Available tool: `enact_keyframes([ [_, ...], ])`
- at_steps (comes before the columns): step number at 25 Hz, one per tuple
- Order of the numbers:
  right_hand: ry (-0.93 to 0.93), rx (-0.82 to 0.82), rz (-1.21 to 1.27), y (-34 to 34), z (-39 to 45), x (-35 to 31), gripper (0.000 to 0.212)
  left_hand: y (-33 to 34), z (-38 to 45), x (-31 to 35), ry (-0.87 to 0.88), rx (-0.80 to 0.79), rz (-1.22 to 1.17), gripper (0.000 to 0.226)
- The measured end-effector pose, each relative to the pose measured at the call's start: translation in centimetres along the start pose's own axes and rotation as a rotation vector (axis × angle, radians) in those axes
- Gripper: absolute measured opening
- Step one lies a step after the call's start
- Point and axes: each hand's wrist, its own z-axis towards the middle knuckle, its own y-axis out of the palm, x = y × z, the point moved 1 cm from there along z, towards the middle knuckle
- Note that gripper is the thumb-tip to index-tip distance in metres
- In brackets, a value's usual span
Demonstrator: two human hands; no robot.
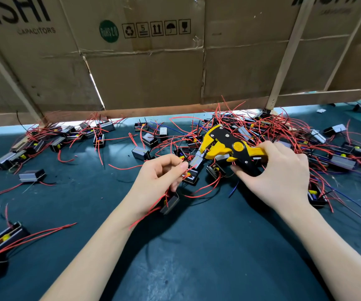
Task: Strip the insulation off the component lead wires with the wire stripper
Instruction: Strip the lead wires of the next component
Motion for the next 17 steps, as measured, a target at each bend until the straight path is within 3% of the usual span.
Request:
enact_keyframes([
  [10, -0.1, -0.036, 0.023, 0.2, -0.4, -0.9, 0.054, 0.2, 0.0, -0.5, 0.029, 0.178, 0.103, 0.02],
  [17, -0.119, -0.029, 0.096, -0.5, -0.4, -1.3, 0.046, 0.4, -0.1, -0.3, 0.036, 0.143, 0.169, 0.021],
])
